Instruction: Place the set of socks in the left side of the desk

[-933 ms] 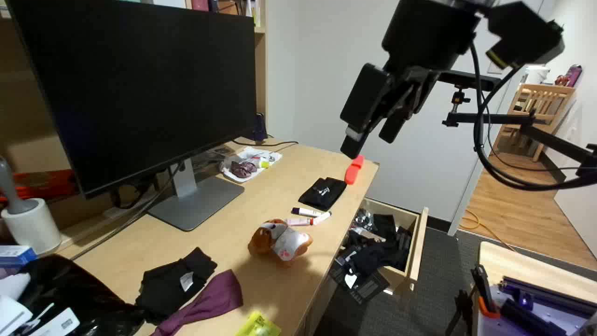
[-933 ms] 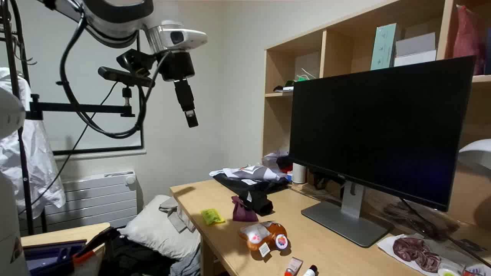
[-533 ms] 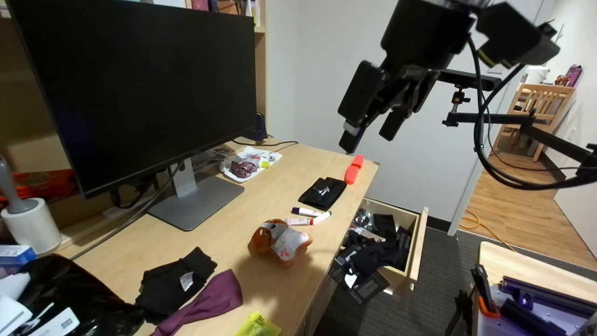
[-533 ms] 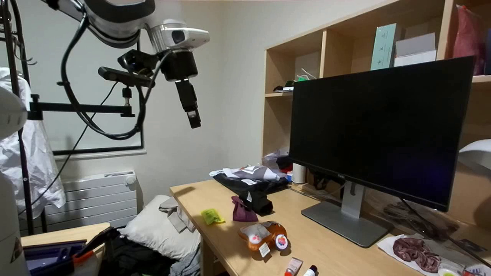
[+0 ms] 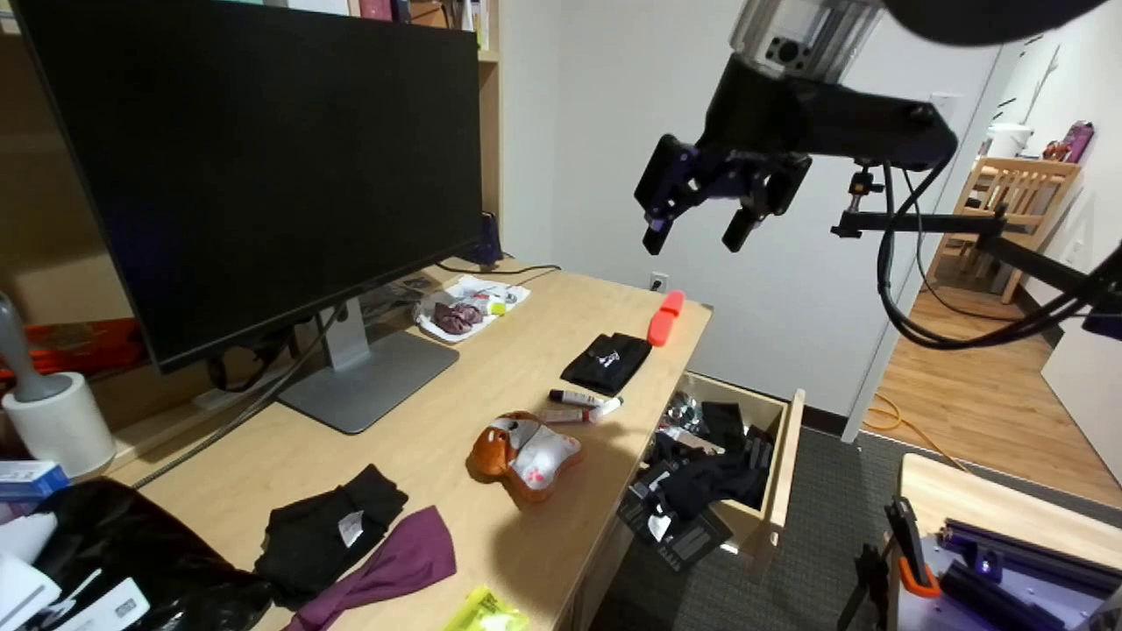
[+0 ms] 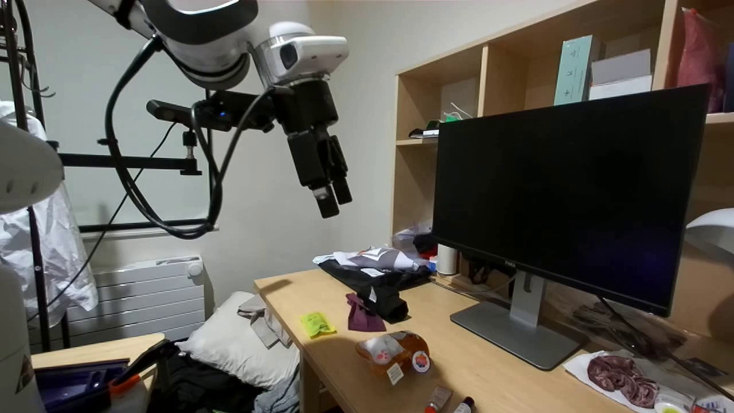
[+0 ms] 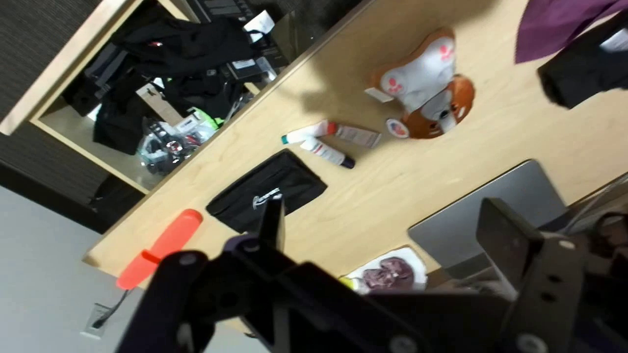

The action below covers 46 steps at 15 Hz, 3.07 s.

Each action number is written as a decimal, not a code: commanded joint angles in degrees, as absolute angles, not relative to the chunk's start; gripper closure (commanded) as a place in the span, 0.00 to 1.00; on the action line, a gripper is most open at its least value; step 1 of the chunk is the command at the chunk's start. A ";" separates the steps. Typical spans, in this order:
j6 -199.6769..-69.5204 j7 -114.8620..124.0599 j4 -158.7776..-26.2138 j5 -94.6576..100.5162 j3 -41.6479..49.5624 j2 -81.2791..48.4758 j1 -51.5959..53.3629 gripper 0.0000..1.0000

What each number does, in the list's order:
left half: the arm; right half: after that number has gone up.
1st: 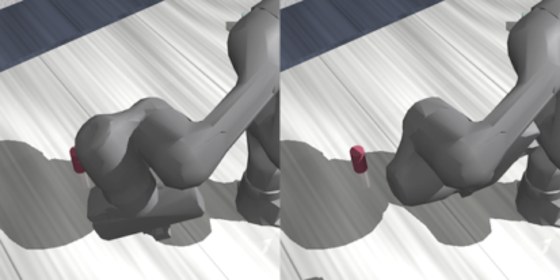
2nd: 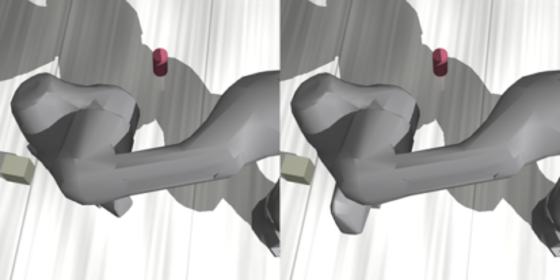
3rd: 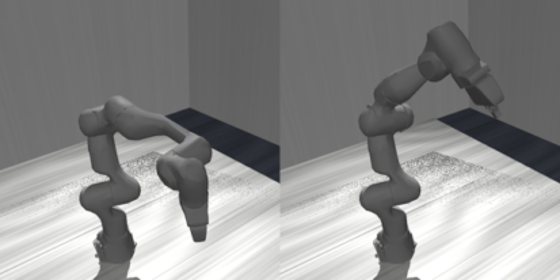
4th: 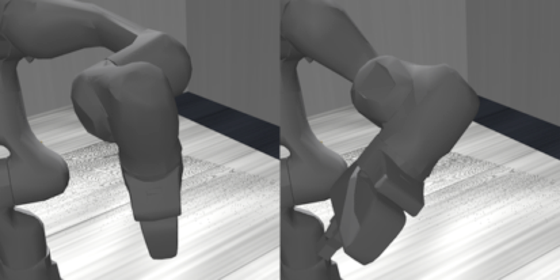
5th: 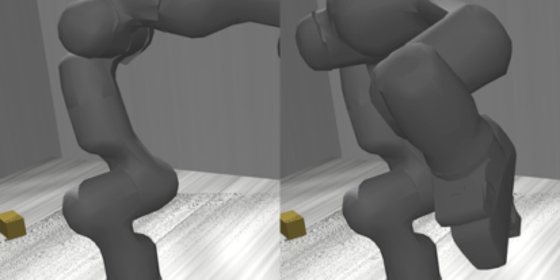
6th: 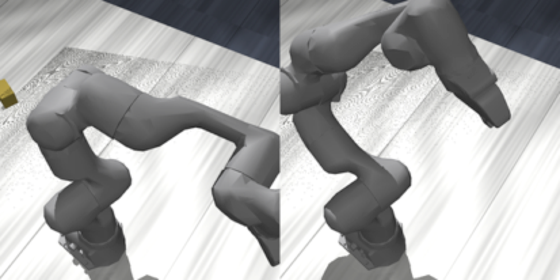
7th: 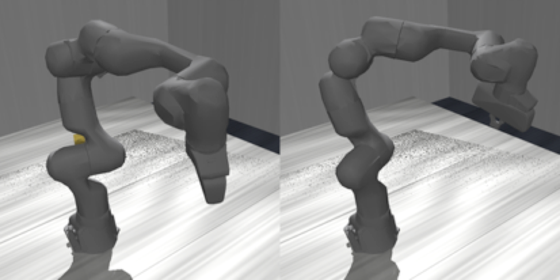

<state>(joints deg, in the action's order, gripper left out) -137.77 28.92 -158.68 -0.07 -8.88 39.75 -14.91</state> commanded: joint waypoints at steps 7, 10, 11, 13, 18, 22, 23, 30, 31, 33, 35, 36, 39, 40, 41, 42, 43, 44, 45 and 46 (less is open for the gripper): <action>-153.74 44.55 -153.91 11.13 -6.49 13.25 -29.93 0.00; -158.15 53.38 -151.15 18.26 -3.56 5.65 -31.63 0.00; -158.88 56.21 -149.85 20.74 -1.99 3.24 -31.24 0.00; -159.57 59.09 -147.65 23.47 2.36 -0.41 -28.53 0.00; -158.60 56.34 -147.85 21.47 7.02 -0.13 -24.20 0.00; -156.14 58.19 -147.29 17.44 9.18 -1.60 -20.55 0.00; -154.71 58.51 -146.82 16.60 10.16 -2.44 -19.79 0.00; -160.79 57.82 -143.93 3.00 16.83 -13.99 -18.25 0.00; -161.95 57.51 -143.35 1.31 17.50 -15.86 -18.00 0.00; -163.05 55.80 -141.81 -2.51 17.85 -20.37 -17.85 0.00; -163.26 54.41 -140.61 -4.92 17.77 -24.09 -17.65 0.00; -163.45 53.75 -139.86 -5.23 17.87 -26.28 -17.33 0.00; -165.24 52.54 -136.84 -5.47 18.52 -32.97 -16.11 0.00; -166.00 51.59 -135.58 -5.60 18.28 -35.27 -16.31 0.00; -166.65 50.83 -134.42 -5.92 17.94 -37.20 -16.49 0.00; -168.33 49.38 -133.32 -5.87 17.61 -39.56 -16.63 0.00; -168.41 48.10 -132.17 -6.11 17.27 -41.40 -16.80 0.00; -169.25 46.85 -131.26 -6.76 16.70 -43.28 -17.09 0.00; -169.19 45.76 -130.31 -7.26 16.59 -44.83 -16.92 0.00; -169.96 44.56 -129.91 -8.38 15.44 -46.05 -17.66 0.00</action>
